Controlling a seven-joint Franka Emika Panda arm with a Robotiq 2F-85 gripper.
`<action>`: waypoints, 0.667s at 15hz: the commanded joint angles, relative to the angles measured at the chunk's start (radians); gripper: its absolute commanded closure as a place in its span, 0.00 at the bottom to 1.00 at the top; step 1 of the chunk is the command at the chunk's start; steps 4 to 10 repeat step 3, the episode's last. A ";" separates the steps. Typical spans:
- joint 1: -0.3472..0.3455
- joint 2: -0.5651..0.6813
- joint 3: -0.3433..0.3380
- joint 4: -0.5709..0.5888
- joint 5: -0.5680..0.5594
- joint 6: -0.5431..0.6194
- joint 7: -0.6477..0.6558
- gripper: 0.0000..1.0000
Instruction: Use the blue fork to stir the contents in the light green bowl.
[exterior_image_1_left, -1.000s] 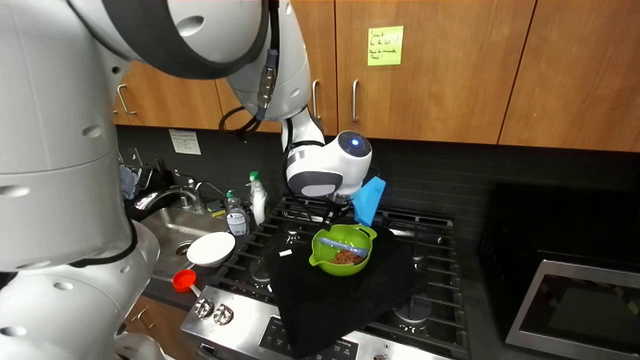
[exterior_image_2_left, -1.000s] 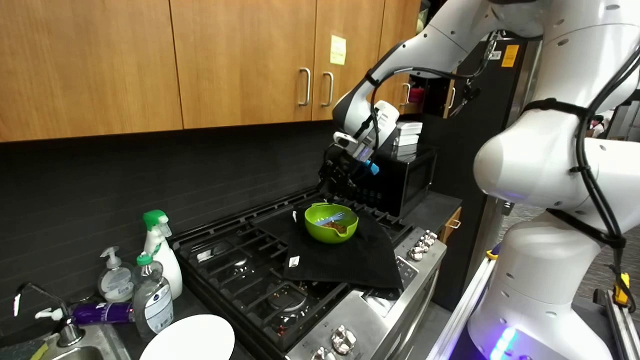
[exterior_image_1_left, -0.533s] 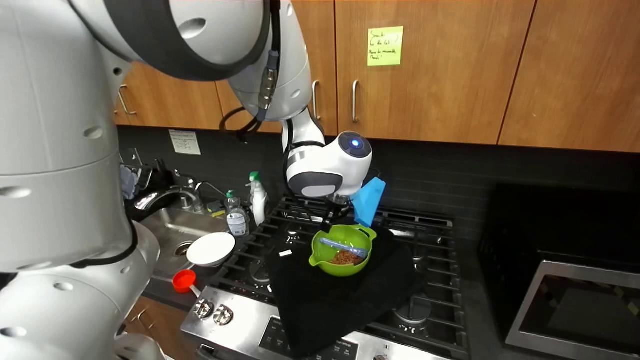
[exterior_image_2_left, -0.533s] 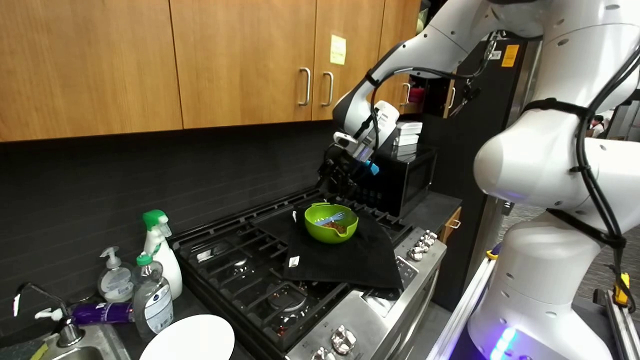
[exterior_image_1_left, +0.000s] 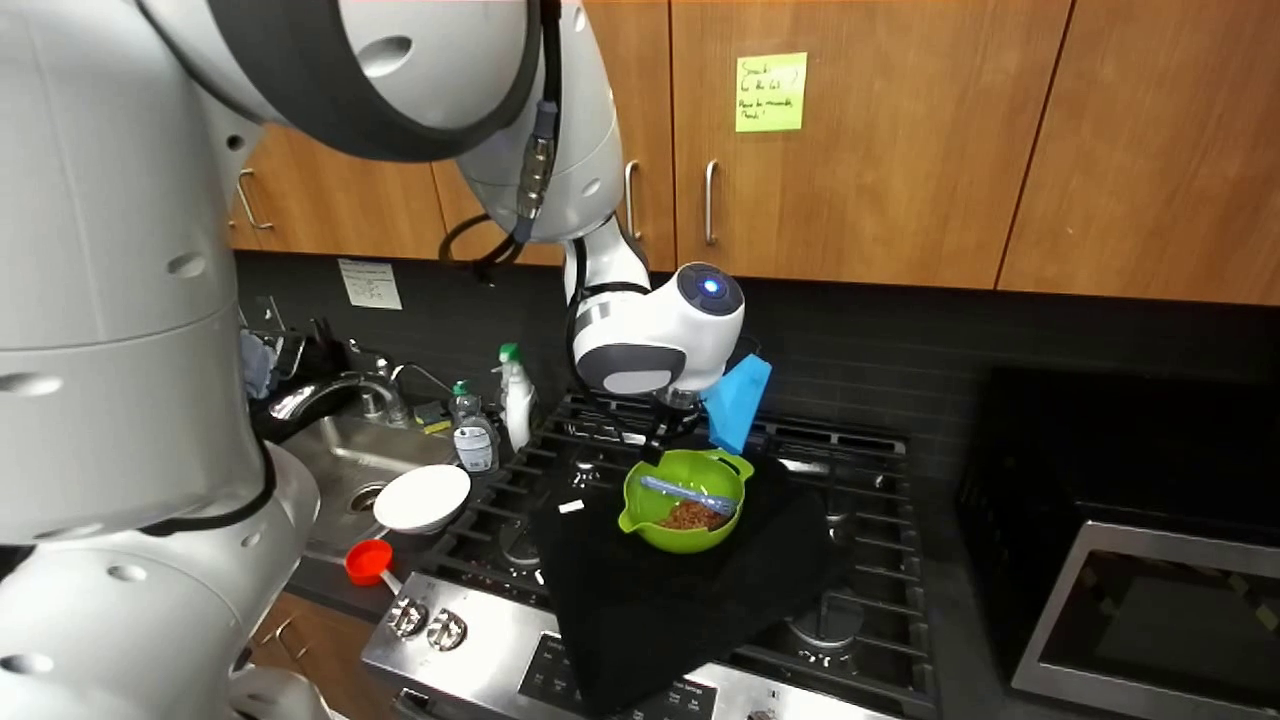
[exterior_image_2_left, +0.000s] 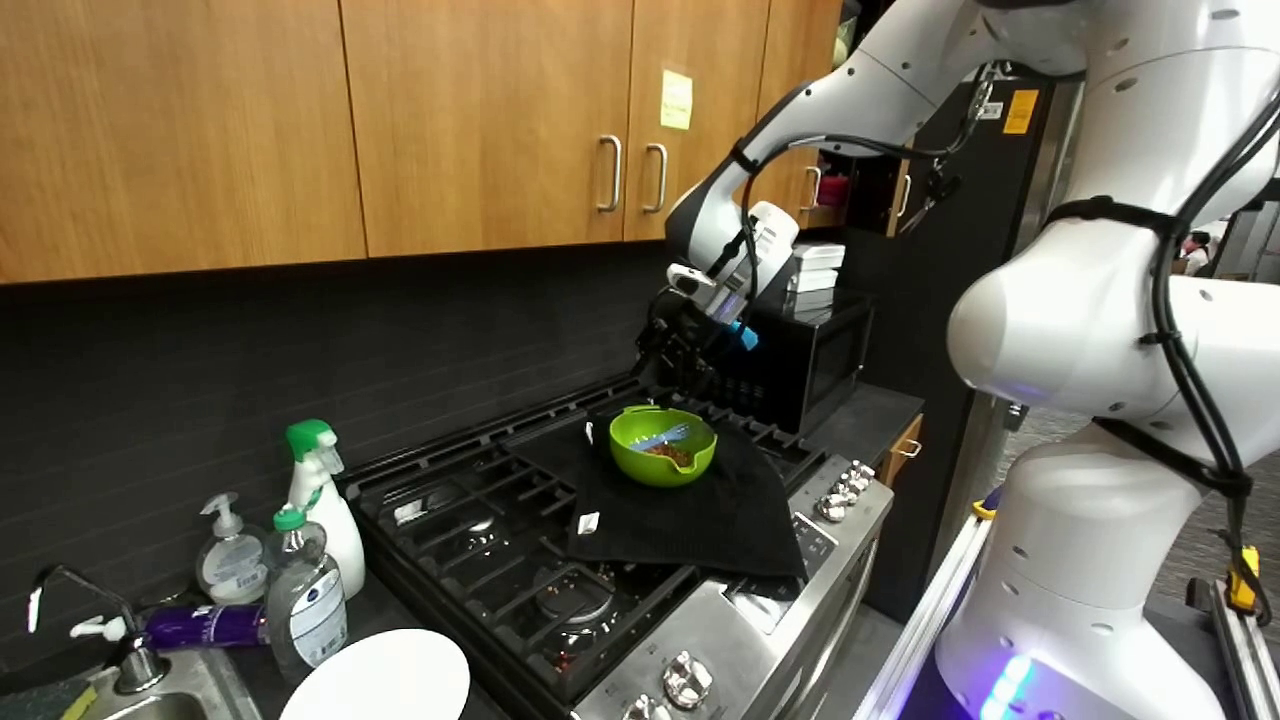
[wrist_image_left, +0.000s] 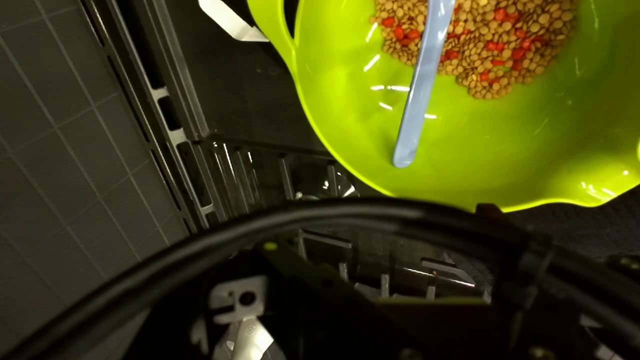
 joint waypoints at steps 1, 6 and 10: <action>0.000 0.000 0.000 0.000 0.000 0.000 0.000 0.11; 0.000 0.000 0.000 0.000 0.000 0.000 0.000 0.11; 0.000 0.000 0.000 0.000 0.000 0.000 0.000 0.11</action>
